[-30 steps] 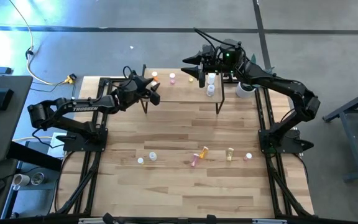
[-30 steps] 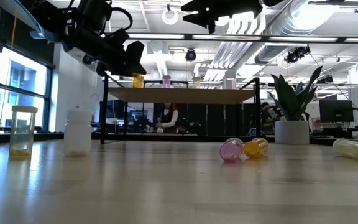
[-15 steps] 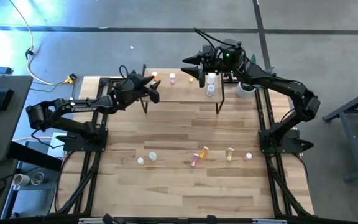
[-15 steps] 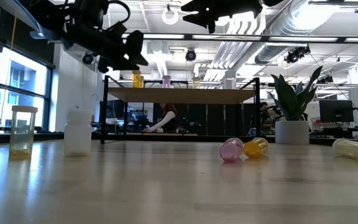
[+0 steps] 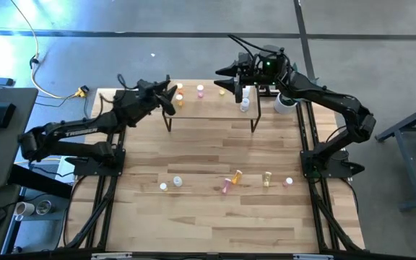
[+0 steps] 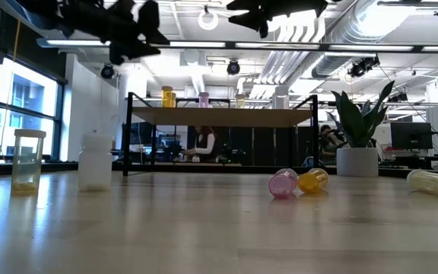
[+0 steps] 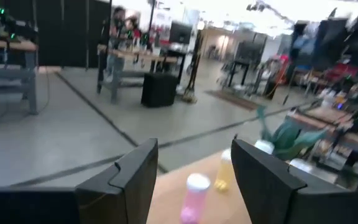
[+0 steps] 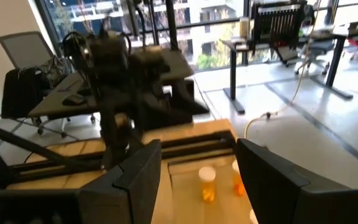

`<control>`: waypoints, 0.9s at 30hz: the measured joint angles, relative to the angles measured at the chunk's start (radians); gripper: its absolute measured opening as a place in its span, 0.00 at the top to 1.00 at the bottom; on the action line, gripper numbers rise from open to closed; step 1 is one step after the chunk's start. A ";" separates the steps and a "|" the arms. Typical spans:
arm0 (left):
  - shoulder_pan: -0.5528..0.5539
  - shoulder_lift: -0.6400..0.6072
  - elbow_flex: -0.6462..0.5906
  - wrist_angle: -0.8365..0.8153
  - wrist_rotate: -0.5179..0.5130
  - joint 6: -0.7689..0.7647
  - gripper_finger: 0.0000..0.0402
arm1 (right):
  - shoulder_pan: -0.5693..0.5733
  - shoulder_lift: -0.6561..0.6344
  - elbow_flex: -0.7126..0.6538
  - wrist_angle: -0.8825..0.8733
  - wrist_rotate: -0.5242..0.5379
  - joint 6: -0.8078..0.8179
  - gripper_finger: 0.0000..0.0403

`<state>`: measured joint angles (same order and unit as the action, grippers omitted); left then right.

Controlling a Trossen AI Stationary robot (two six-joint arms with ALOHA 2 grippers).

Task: Pick and place medicine bottles onto shelf by color
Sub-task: Put the right pink pill bottle on the shelf aligned with the other pink pill bottle

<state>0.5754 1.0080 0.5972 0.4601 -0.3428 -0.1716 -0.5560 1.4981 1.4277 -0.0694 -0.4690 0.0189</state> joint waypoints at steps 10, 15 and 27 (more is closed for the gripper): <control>-0.044 -0.197 0.000 0.000 0.157 0.157 0.51 | 0.054 -0.047 0.000 -0.239 -0.001 0.083 0.51; -0.058 -0.259 0.000 -0.061 0.276 0.148 0.51 | 0.116 -0.049 0.000 -0.265 0.000 0.193 0.51; -0.120 -0.305 0.000 -0.374 0.391 0.122 0.51 | 0.343 -0.045 0.000 -0.502 0.289 0.523 0.51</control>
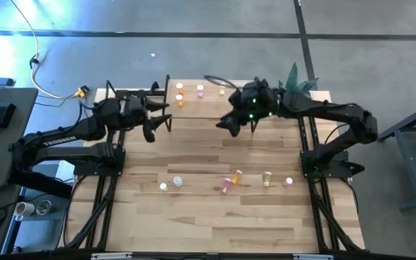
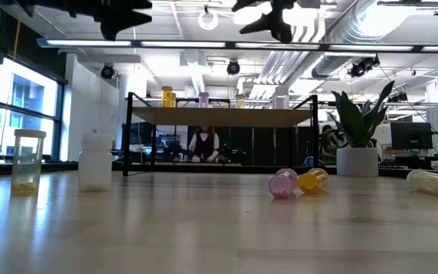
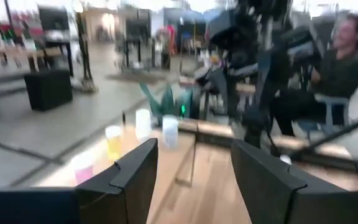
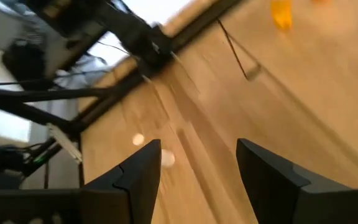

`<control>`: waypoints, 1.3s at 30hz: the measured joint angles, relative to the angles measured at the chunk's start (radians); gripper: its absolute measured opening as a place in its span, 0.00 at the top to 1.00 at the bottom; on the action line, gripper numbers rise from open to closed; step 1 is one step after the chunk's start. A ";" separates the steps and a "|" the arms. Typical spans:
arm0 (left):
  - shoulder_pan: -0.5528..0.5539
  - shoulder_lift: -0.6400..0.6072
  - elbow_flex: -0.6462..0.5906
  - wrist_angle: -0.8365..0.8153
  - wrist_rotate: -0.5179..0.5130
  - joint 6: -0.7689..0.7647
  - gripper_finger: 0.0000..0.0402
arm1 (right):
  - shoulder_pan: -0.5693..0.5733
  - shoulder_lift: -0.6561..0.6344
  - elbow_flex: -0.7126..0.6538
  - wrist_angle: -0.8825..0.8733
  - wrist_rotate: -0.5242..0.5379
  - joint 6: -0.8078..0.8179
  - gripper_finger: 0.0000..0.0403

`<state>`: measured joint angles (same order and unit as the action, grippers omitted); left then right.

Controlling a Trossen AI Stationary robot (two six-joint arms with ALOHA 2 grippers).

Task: Pick and place medicine bottles onto shelf by color
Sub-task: Put the right pink pill bottle on the shelf aligned with the other pink pill bottle

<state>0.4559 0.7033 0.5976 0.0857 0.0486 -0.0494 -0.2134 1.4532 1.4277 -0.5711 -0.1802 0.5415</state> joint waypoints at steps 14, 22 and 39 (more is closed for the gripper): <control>-0.095 0.026 0.000 -0.132 0.091 -0.001 0.51 | 0.249 0.000 0.000 -0.348 0.338 0.420 0.51; -0.143 0.026 0.000 -0.134 0.092 0.000 0.51 | 0.339 0.000 -0.003 -0.588 0.389 0.514 0.51; -0.145 0.027 0.000 -0.134 0.091 -0.002 0.51 | 0.478 0.000 -0.003 -0.946 0.470 0.579 0.51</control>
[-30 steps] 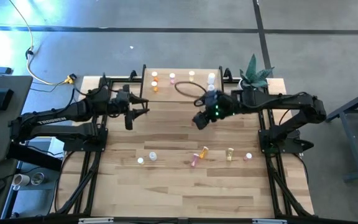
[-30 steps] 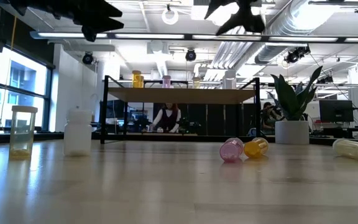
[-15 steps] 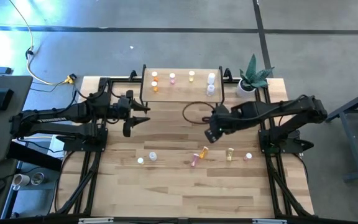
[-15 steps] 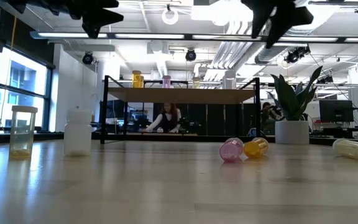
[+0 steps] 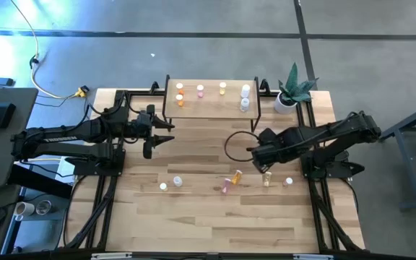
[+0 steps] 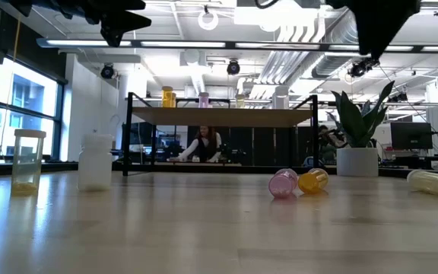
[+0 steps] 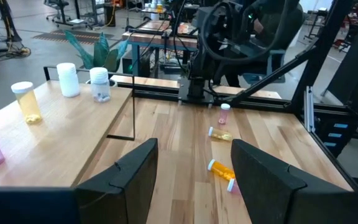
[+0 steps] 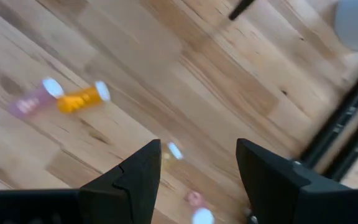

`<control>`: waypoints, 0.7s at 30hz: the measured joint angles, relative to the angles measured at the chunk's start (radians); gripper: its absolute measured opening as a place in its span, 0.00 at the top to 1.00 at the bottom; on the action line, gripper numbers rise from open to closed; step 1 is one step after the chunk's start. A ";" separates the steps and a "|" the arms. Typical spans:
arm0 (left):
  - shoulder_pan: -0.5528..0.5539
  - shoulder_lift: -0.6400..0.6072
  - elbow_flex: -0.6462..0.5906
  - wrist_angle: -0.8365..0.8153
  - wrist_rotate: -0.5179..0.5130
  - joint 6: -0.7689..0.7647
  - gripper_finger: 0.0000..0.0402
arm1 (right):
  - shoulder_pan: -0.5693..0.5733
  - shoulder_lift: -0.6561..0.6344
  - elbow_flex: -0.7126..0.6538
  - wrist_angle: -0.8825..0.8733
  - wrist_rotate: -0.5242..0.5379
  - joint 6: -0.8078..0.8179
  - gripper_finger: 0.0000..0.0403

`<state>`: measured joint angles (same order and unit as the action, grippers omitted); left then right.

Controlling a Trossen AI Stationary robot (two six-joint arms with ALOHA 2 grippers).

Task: Pick and place medicine bottles onto shelf by color
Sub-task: Put the right pink pill bottle on the shelf aligned with the other pink pill bottle

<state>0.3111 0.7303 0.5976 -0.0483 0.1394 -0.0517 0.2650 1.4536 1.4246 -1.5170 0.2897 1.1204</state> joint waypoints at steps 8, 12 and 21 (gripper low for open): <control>0.000 0.000 0.000 0.000 -0.001 0.002 0.51 | 0.034 -0.040 -0.072 -0.042 -0.005 -0.080 0.51; 0.000 0.000 0.000 0.001 -0.021 -0.040 0.51 | 0.069 -0.119 -0.205 0.011 -0.064 -0.027 0.51; 0.000 0.000 0.000 0.001 -0.077 -0.161 0.51 | 0.227 -0.305 -0.420 0.167 -0.047 0.249 0.51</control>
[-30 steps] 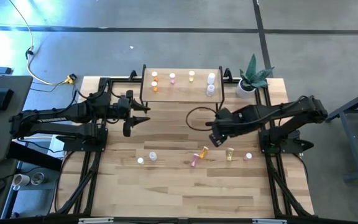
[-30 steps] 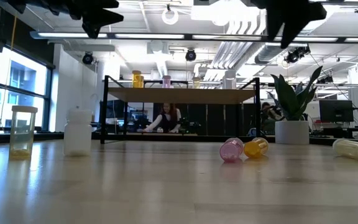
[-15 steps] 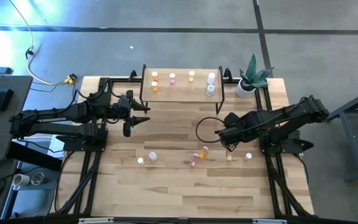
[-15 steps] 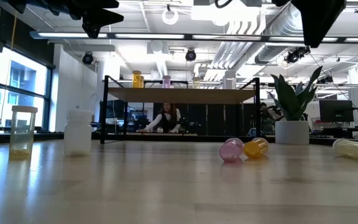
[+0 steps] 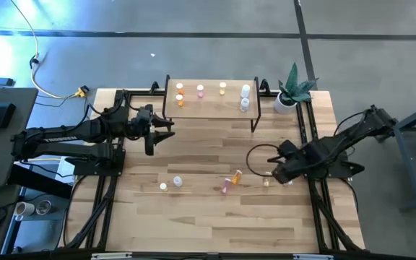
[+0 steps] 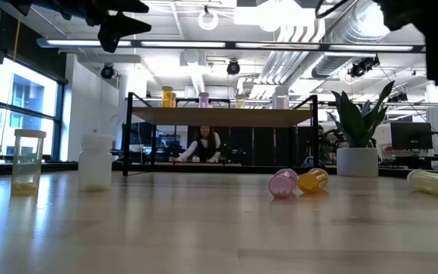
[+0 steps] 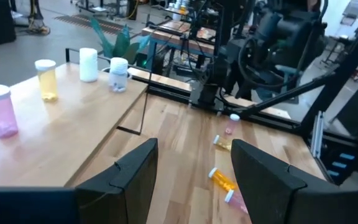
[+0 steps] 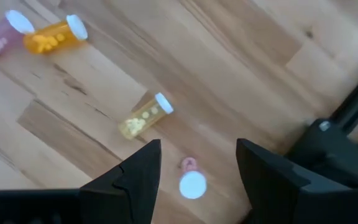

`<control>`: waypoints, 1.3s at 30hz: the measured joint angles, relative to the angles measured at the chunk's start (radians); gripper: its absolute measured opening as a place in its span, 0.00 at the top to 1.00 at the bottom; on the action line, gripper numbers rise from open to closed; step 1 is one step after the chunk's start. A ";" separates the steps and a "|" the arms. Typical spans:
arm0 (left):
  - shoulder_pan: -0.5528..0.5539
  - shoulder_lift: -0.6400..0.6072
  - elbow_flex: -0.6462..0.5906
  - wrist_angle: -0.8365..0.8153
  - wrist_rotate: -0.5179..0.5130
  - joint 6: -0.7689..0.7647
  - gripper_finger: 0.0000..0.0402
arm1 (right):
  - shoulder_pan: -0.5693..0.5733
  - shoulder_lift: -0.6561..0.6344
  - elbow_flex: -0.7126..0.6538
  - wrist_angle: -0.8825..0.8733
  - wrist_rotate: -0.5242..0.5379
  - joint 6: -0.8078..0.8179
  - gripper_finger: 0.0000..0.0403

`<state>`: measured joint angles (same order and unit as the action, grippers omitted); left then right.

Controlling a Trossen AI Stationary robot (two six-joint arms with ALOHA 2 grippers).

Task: Pick and place medicine bottles onto shelf by color
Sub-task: Put the right pink pill bottle on the shelf aligned with the other pink pill bottle

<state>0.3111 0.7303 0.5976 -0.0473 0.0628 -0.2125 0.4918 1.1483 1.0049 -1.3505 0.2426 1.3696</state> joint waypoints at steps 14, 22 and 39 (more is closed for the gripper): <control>0.000 0.000 0.000 0.000 -0.056 -0.066 0.51 | 0.293 -0.081 -0.120 0.065 0.051 0.426 0.51; 0.000 0.000 0.000 0.000 -0.063 -0.076 0.51 | 0.427 -0.039 -0.120 0.047 0.106 0.605 0.51; 0.000 0.000 0.000 0.000 -0.071 -0.076 0.51 | 0.607 0.195 -0.120 0.142 0.169 0.862 0.51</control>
<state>0.3111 0.7303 0.5976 -0.0471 -0.0086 -0.2882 1.0987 1.3433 0.8845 -1.2087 0.4116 2.2318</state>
